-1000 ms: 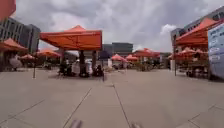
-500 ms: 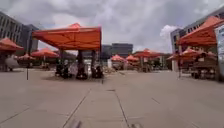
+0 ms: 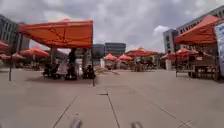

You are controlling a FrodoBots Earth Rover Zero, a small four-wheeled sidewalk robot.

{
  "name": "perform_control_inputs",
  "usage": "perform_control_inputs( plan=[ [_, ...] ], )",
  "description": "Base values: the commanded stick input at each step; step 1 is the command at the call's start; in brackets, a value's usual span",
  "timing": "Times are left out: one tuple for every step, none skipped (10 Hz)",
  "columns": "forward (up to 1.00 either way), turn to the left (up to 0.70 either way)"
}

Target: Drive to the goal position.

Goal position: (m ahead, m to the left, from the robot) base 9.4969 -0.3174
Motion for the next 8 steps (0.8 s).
perform_control_inputs(
  plan=[
    [0.85, -0.11],
    [0.85, -0.02],
    [0.85, -0.02],
    [0.85, -0.02],
    [0.85, -0.09],
    [0.85, -0.32],
    [0.85, -0.33],
    [0.85, -0.11]
  ],
)
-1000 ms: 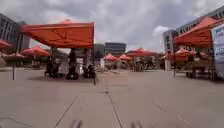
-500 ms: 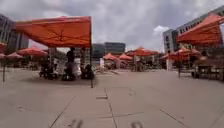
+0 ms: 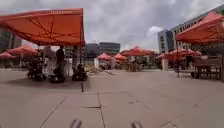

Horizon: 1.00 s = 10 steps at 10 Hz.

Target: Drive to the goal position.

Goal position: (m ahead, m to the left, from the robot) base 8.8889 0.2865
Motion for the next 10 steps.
perform_control_inputs(
  plan=[
    [0.85, -0.05],
    [0.85, -0.02],
    [0.85, -0.02],
    [0.85, -0.02],
    [0.85, -0.02],
    [0.85, -0.02],
    [0.85, -0.02],
    [0.85, -0.02],
    [0.85, -0.02],
    [0.85, -0.02]
  ],
)
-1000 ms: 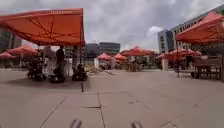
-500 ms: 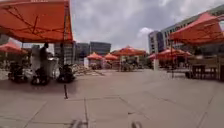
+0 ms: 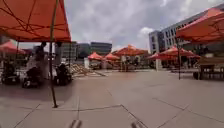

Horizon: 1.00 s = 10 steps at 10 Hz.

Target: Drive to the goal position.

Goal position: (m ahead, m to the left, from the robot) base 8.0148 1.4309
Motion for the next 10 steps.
perform_control_inputs(
  plan=[
    [0.85, -0.02],
    [0.85, -0.02],
    [0.85, -0.02],
    [0.85, 0.01],
    [0.85, 0.02],
    [0.85, 0.06],
    [0.85, 0.04],
    [0.85, 0.00],
    [0.85, 0.00],
    [0.85, 0.00]
  ],
)
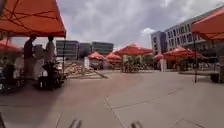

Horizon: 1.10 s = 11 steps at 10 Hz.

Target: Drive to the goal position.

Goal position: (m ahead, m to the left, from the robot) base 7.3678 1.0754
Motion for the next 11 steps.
perform_control_inputs(
  plan=[
    [0.85, 0.00],
    [0.85, 0.00],
    [0.85, 0.00],
    [0.85, 0.01],
    [0.85, 0.01],
    [0.85, 0.02],
    [0.85, 0.18],
    [0.85, 0.11],
    [0.85, 0.01],
    [0.85, -0.02],
    [0.85, -0.02]
  ],
)
